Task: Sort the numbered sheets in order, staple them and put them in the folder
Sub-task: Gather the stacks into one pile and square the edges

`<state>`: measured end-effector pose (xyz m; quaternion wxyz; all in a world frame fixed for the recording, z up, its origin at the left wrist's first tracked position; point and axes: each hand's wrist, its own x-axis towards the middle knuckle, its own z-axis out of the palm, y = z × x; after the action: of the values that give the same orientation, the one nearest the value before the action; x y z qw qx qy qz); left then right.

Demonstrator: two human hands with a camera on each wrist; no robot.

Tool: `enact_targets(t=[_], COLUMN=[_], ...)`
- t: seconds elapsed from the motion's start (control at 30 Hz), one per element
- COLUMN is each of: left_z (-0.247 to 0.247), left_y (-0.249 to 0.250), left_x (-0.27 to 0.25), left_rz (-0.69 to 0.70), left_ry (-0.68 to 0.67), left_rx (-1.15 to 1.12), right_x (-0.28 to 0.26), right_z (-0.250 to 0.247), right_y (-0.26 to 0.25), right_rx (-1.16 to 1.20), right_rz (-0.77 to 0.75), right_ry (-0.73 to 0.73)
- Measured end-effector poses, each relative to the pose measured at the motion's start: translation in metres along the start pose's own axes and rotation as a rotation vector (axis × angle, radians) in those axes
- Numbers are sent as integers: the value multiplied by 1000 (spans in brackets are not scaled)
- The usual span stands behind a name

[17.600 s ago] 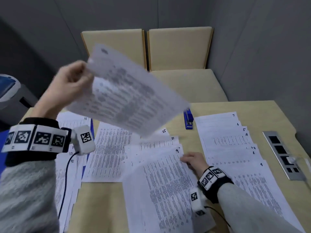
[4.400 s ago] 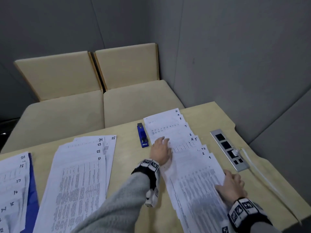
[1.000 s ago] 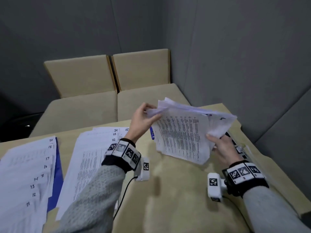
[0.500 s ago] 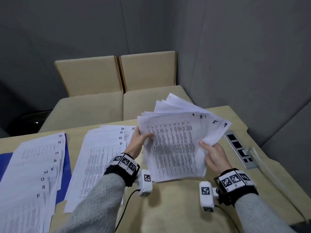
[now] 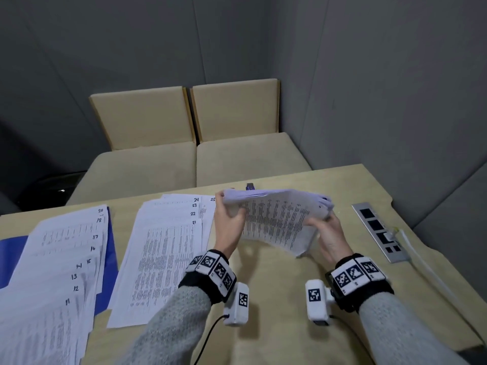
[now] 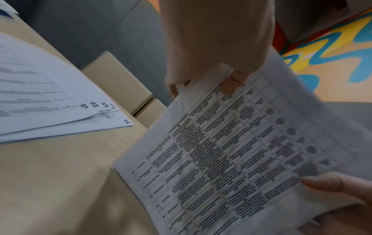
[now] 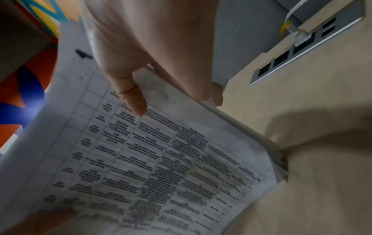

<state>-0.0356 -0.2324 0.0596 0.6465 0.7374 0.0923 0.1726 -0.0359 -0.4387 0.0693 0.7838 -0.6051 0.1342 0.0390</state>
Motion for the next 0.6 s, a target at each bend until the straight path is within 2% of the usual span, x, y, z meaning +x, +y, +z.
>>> enact_targets(t=[0.07,0.17,0.27,0.43,0.53,0.6], left_z=[2,5,6,6,8,7], left_y=[1,6,3,-3,4,12], left_x=[0,0,-5,-7,-7,-9], left_rz=[-9,5,54,93,207,318], left_ry=[-31,-10,-1,-20,-19,-12], left_rx=[17,-7,29,154,225,286], right_x=[2,2,0,-10,-12,-14], right_z=[4,11,11,13,16,18], right_y=[3,1,3,1,-3,-8], right_rx=[-40,-67,-110,-484,-682,-735], right_rz=[-35,-48,-123,-404,-597,-698], right_ry=[40,28,31,141,141,133])
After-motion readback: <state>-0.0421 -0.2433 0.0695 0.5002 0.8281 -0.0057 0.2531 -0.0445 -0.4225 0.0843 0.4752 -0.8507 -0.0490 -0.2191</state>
